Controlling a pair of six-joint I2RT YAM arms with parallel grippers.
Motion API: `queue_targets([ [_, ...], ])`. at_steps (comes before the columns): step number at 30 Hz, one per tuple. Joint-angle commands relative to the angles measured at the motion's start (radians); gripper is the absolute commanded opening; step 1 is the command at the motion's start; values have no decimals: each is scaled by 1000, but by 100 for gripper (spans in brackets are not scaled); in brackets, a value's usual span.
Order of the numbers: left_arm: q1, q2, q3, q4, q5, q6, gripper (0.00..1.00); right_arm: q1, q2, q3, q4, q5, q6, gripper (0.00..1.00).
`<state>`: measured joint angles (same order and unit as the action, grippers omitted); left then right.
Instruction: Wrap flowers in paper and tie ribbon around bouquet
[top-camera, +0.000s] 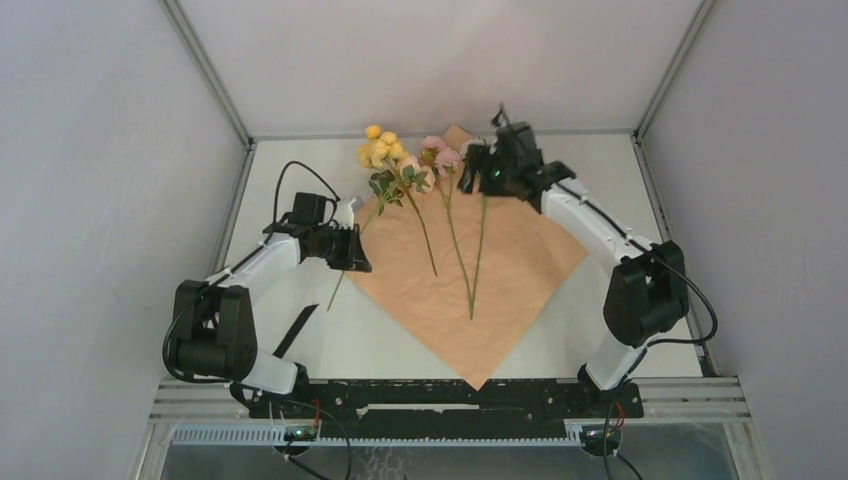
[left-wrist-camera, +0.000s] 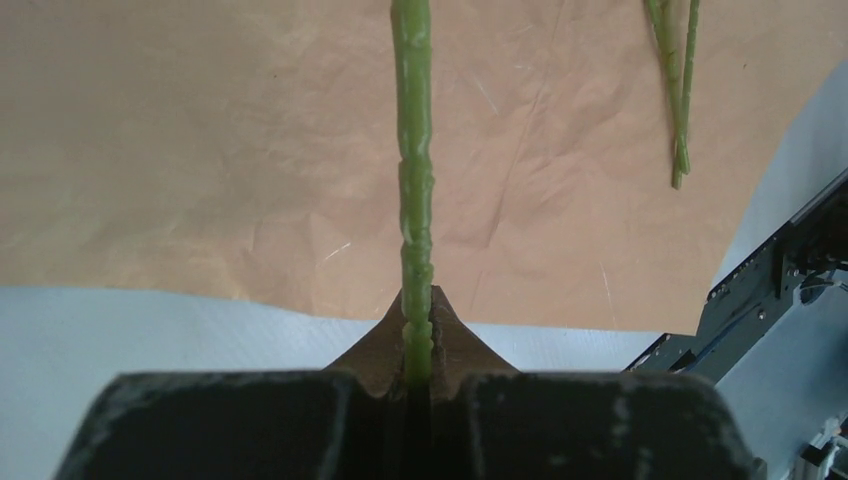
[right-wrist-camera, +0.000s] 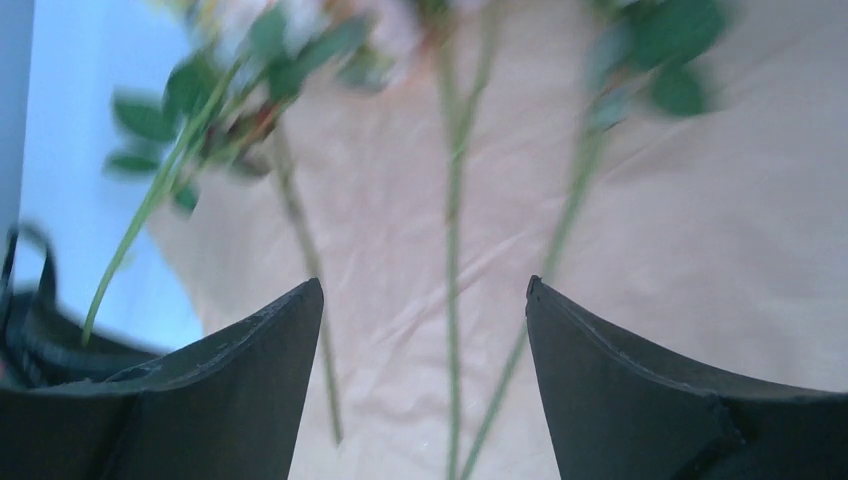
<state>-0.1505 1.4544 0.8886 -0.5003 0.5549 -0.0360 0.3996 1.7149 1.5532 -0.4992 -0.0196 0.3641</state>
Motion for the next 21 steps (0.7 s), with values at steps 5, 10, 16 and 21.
queue_targets([
  [5,-40,7,-22,129,-37,-24,0,168,185,-47,291,-333,54,83],
  [10,-52,-6,-53,158,-18,-36,0,198,339,53,219,-243,31,83],
  [16,-53,-22,-44,146,-27,-23,0,203,388,73,225,-211,35,29],
  [21,42,4,58,157,-104,-62,0,214,253,-11,238,-258,-2,0],
])
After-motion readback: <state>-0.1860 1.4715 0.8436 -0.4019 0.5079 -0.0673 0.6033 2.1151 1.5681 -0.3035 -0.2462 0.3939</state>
